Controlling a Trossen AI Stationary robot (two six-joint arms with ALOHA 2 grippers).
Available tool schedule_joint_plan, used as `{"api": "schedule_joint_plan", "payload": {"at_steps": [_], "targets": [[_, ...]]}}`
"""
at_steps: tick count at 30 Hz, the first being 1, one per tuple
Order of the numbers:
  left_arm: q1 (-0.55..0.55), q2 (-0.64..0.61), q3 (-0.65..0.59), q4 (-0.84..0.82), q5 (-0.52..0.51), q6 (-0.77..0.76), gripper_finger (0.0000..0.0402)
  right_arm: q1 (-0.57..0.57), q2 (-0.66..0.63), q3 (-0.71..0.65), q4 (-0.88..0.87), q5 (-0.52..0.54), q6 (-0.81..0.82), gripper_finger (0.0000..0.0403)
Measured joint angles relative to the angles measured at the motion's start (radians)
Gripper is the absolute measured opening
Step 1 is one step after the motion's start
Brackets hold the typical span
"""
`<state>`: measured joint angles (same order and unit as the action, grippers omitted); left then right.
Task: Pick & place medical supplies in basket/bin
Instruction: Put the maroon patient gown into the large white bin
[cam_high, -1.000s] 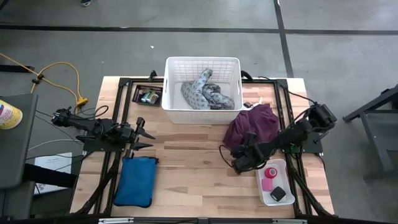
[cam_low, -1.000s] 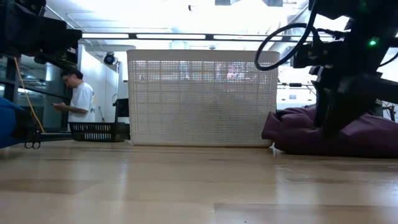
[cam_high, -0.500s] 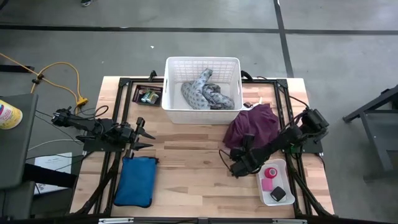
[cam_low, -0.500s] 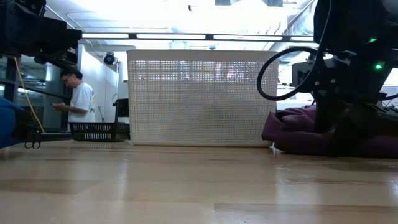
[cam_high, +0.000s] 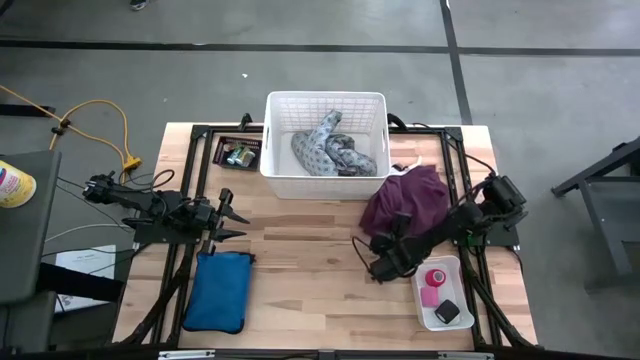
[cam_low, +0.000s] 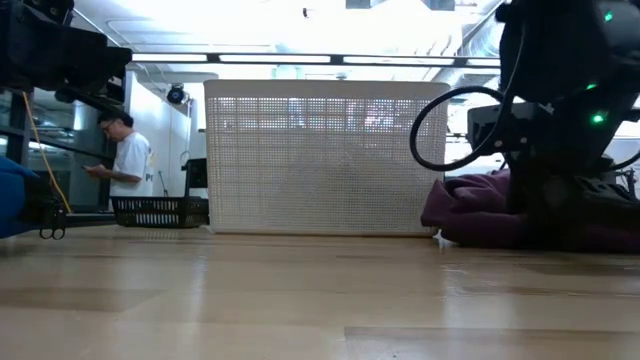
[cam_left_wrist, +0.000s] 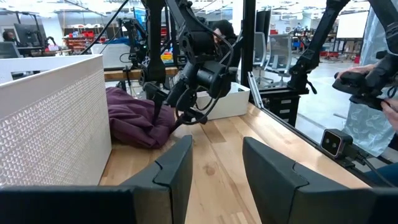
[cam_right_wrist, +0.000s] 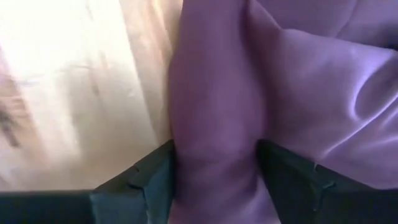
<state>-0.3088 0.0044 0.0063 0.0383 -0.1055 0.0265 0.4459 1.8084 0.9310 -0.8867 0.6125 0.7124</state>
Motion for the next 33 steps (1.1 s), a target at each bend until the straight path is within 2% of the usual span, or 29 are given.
{"api": "schedule_joint_plan", "payload": {"at_steps": [7, 10, 19, 27, 33], "targets": [[0.0, 0.0, 0.0, 0.0, 0.0, 0.0, 0.0135, -0.056, 0.0, -0.002, -0.018, -0.007, -0.006, 0.019], [0.0, 0.0, 0.0, 0.0, 0.0, 0.0, 0.0135, -0.075, 0.0, -0.002, -0.017, -0.016, -0.01, 0.0166], [0.0, 0.0, 0.0, 0.0, 0.0, 0.0, 0.0135, -0.081, 0.002, -0.003, -0.009, -0.044, -0.004, 0.002], [0.0, 0.0, 0.0, 0.0, 0.0, 0.0, 0.0135, -0.073, 0.001, 0.028, 0.001, -0.083, -0.001, 0.0018], [0.0, 0.0, 0.0, 0.0, 0.0, 0.0, 0.0135, -0.073, -0.078, 0.106, 0.002, -0.108, -0.015, 0.001]]}}
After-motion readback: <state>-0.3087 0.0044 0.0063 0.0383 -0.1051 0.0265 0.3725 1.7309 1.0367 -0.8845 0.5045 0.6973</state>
